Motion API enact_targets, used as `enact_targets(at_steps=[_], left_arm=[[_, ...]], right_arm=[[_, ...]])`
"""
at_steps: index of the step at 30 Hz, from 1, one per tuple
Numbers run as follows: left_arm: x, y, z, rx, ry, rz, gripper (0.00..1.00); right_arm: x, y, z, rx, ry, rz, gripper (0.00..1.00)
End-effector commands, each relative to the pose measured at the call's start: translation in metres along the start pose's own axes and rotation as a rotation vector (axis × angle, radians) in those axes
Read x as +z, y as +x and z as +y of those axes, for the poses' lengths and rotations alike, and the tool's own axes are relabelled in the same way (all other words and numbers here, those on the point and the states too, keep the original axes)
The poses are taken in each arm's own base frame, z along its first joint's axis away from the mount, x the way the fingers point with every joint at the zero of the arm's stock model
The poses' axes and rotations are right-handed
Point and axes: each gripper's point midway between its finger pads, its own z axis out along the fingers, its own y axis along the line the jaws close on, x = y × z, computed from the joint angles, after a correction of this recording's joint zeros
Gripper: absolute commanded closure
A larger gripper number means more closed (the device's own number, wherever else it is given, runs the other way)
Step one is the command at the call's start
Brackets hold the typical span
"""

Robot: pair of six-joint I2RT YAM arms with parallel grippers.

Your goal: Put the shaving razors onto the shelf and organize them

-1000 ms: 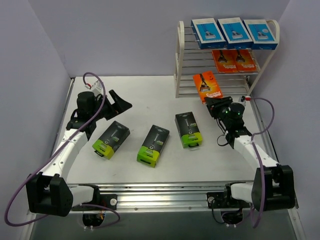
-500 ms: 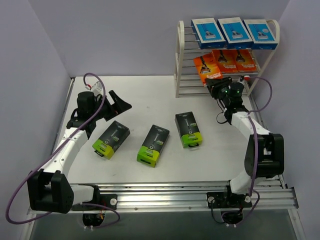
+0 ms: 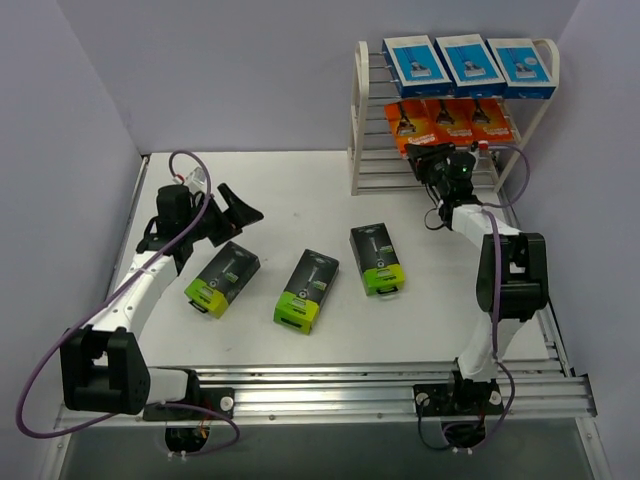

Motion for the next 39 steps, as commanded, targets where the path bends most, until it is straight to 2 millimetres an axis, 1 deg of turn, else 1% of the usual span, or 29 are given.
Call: enact_targets(at_steps=[1, 4, 9, 10, 12, 13, 14, 20, 26, 30, 31, 34, 39], left_arm=[[0.001, -0.012, -0.008, 0.007, 0.049, -0.034, 0.04], [0.003, -0.011, -0.006, -0.001, 0.049, -0.030, 0.04], [0.006, -0.011, -0.007, -0.023, 0.071, -0.027, 0.03], [0.007, -0.009, -0.004, -0.034, 0.072, -0.021, 0.03], [0.007, -0.010, -0.002, -0.051, 0.073, -0.022, 0.04], [0.008, -0.008, -0.001, -0.055, 0.072, -0.015, 0.03], [0.008, -0.008, -0.001, -0.055, 0.073, -0.015, 0.04], [0.009, -0.008, 0.001, -0.057, 0.070, -0.014, 0.03], [0.009, -0.007, 0.002, -0.065, 0.068, -0.009, 0.03], [0.010, -0.007, 0.002, -0.068, 0.070, -0.009, 0.04], [0.010, -0.012, -0.001, -0.053, 0.086, -0.029, 0.04], [0.010, -0.012, -0.001, -0.059, 0.089, -0.027, 0.04], [0.010, -0.011, -0.002, -0.063, 0.096, -0.027, 0.03]], right_arm=[[0.007, -0.029, 0.062, -0.014, -0.184, -0.092, 1.00], [0.012, -0.034, 0.066, -0.005, -0.196, -0.108, 1.00], [0.023, -0.040, 0.060, 0.033, -0.192, -0.146, 1.00], [0.024, -0.041, 0.062, 0.038, -0.199, -0.149, 1.00], [0.031, -0.038, 0.057, 0.053, -0.194, -0.144, 1.00], [0.032, -0.039, 0.061, 0.055, -0.204, -0.147, 1.00], [0.035, -0.037, 0.057, 0.059, -0.197, -0.143, 1.00], [0.045, -0.035, 0.056, 0.066, -0.196, -0.137, 1.00], [0.050, -0.031, 0.053, 0.087, -0.196, -0.128, 1.00], [0.052, -0.030, 0.052, 0.097, -0.196, -0.129, 0.97], [0.052, -0.031, 0.053, 0.098, -0.201, -0.130, 0.97], [0.051, -0.026, 0.062, 0.089, -0.213, -0.123, 0.97], [0.053, -0.017, 0.066, 0.101, -0.217, -0.116, 0.99]])
